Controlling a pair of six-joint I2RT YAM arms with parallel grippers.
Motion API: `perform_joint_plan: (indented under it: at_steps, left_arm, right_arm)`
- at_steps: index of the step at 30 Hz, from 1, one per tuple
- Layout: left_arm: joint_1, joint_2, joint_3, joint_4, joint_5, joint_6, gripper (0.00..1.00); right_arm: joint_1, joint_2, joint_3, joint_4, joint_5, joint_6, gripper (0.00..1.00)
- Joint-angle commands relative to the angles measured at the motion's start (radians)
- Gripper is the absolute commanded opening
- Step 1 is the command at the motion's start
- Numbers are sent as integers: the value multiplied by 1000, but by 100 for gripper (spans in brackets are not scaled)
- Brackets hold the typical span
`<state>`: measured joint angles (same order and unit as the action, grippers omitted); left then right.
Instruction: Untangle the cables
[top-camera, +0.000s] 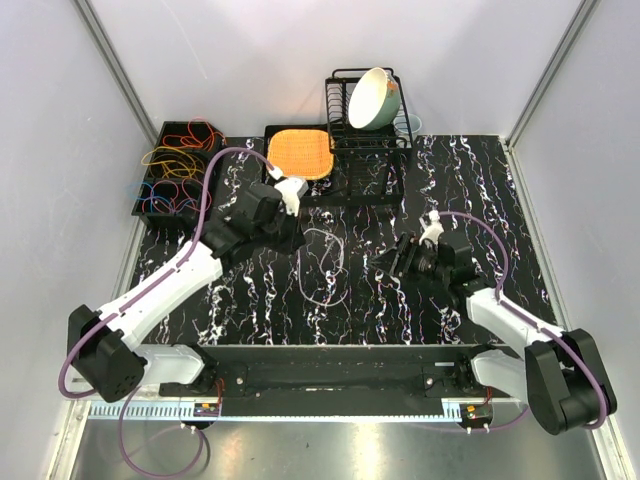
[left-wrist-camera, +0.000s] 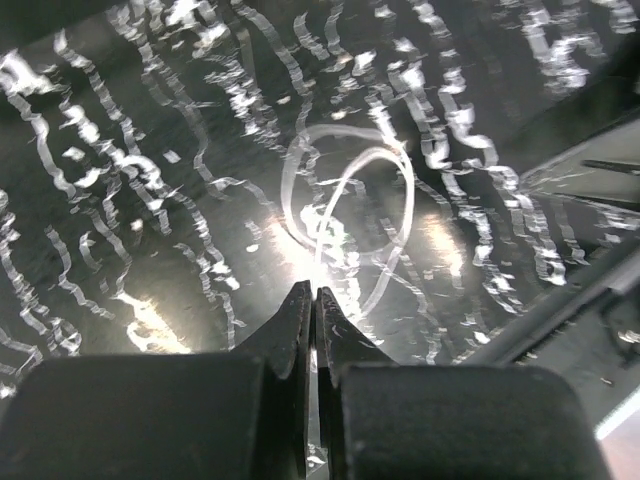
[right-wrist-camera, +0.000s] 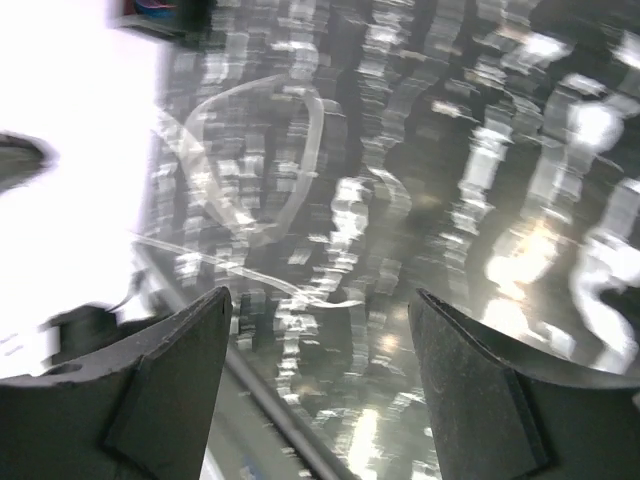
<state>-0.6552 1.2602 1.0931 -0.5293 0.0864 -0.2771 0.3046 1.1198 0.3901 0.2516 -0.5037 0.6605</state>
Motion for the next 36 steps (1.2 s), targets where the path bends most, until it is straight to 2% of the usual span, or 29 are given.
perform_joint_plan:
  at_steps: [1, 4, 10, 17, 24, 32, 35, 36]
  left_arm:
    - [-17, -10, 85, -4, 130, 4, 0]
    - [-27, -13, 117, -29, 147, 1, 0]
    - [-43, -8, 143, -31, 165, -22, 0]
    - [-66, 5, 171, -24, 176, -39, 0]
    - [-83, 24, 203, -26, 184, -47, 0]
    - [-118, 33, 272, -54, 194, -85, 0]
    - [-138, 31, 327, -92, 191, -100, 0]
    - [-142, 33, 343, -115, 190, -103, 0]
  right_arm:
    - [-4, -22, 93, 179, -172, 94, 78]
    - [-2, 23, 141, 227, -272, 122, 78]
    - [10, 106, 167, 350, -331, 194, 77]
    - [40, 173, 170, 380, -345, 189, 71]
    - [86, 215, 181, 325, -312, 133, 70]
    - [97, 251, 226, 137, -90, 83, 67]
    - [102, 255, 256, 48, 6, 68, 63]
    - [102, 253, 263, 16, 83, 59, 60]
